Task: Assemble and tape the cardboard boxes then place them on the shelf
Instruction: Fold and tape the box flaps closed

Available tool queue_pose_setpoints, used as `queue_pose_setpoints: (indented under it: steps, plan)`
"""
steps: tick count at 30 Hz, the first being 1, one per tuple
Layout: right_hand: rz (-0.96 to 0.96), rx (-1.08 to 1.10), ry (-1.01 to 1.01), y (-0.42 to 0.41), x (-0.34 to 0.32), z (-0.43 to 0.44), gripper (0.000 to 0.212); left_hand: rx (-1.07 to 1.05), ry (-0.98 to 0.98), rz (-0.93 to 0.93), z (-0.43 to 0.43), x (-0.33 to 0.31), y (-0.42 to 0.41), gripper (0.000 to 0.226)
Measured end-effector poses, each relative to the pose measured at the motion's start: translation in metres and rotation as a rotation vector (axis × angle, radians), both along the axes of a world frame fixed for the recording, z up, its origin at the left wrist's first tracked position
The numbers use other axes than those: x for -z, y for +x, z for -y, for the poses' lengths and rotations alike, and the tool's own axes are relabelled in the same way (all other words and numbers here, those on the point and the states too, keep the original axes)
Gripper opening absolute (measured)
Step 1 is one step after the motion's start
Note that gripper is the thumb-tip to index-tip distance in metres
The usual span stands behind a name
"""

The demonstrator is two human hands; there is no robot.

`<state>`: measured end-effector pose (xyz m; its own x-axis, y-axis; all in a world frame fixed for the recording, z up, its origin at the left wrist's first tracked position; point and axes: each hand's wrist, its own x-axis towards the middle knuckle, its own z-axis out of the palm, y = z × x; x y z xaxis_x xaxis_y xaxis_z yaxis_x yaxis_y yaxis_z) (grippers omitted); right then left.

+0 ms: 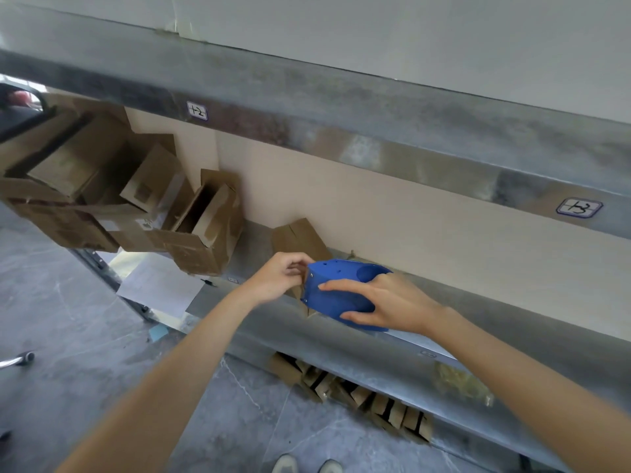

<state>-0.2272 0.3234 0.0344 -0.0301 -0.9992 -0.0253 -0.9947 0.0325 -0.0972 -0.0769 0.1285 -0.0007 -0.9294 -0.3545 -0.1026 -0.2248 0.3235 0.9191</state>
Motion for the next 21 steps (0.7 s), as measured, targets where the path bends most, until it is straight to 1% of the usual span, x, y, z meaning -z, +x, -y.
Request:
queue_pose_setpoints:
  steps: [4,9,14,18,21]
  plan:
    - [0.011,-0.01,0.016,0.005,0.001,-0.003,0.054,-0.086,-0.013,-0.024,-0.01,0.004,0.001,0.04]
    - [0.056,-0.011,0.002,0.01,0.003,-0.008,0.053,-0.164,-0.004,-0.061,-0.015,0.014,0.006,0.037]
    - [0.098,-0.009,-0.01,0.009,0.003,-0.012,0.05,-0.256,-0.036,-0.087,-0.022,0.025,0.013,0.043]
    - [0.104,0.023,0.011,0.004,0.002,-0.023,0.049,-0.349,-0.041,-0.108,-0.014,0.032,0.029,0.025]
    - [0.134,0.036,0.039,0.004,0.004,-0.032,0.047,-0.366,-0.056,-0.091,-0.012,0.038,0.04,0.023]
